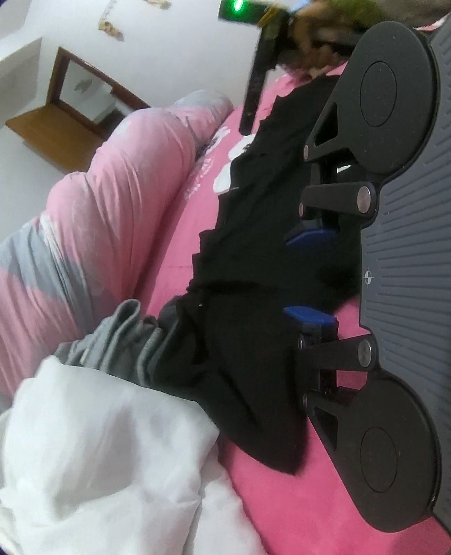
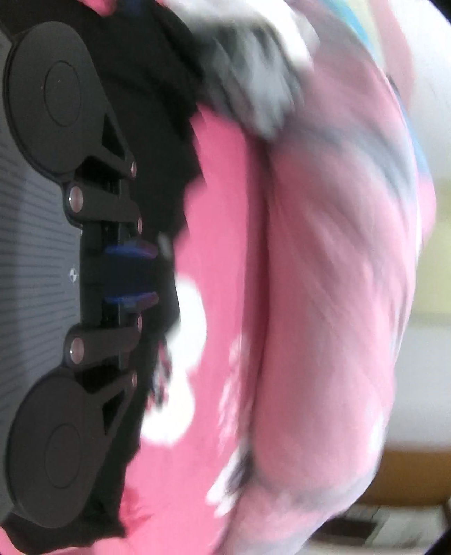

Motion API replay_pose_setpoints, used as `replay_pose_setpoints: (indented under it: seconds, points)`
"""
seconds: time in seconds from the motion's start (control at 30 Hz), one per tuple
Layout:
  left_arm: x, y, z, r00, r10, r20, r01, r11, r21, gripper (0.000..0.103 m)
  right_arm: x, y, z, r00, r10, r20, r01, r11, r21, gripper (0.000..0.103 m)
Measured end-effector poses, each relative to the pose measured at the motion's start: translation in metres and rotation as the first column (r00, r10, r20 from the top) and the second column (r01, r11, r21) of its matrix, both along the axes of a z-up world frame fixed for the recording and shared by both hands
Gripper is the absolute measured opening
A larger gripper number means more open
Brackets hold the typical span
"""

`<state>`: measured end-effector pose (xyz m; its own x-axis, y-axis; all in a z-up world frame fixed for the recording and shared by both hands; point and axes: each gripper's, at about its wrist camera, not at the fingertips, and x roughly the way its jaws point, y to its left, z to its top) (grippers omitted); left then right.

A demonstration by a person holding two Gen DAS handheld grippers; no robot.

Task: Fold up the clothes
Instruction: 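Open both grippers and release the folded hem onto the shirt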

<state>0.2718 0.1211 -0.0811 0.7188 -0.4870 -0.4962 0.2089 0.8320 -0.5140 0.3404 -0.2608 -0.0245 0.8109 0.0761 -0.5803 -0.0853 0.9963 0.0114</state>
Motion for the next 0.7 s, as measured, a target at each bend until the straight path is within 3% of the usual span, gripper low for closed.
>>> replay_pose_setpoints:
  seconds: [0.1,0.23,0.3,0.47,0.7]
  points:
    - [0.002,0.009,-0.019,1.0,-0.019,0.0,0.019,0.998,-0.056,0.041,0.028,-0.041,-0.011,0.997,-0.081,-0.017,0.081,0.995,0.051,0.041]
    - [0.005,0.022,-0.023,0.999,-0.033,-0.016,0.03,0.987,-0.158,0.043,0.048,-0.066,-0.016,0.999,-0.015,-0.052,0.016,1.0,0.018,0.047]
    - [0.004,0.023,-0.025,0.999,-0.034,-0.017,0.031,0.985,-0.167,0.043,0.048,-0.076,-0.017,0.999,0.014,-0.036,-0.015,0.999,-0.038,0.047]
    - [0.005,0.02,-0.024,0.999,-0.038,-0.004,0.037,0.988,-0.152,0.045,0.053,-0.087,-0.031,0.971,0.198,-0.136,-0.217,0.965,-0.144,0.047]
    - [0.006,0.019,-0.026,0.999,-0.042,0.007,0.043,0.988,-0.15,0.046,0.078,-0.08,-0.043,0.923,0.317,-0.218,-0.355,0.921,-0.162,0.049]
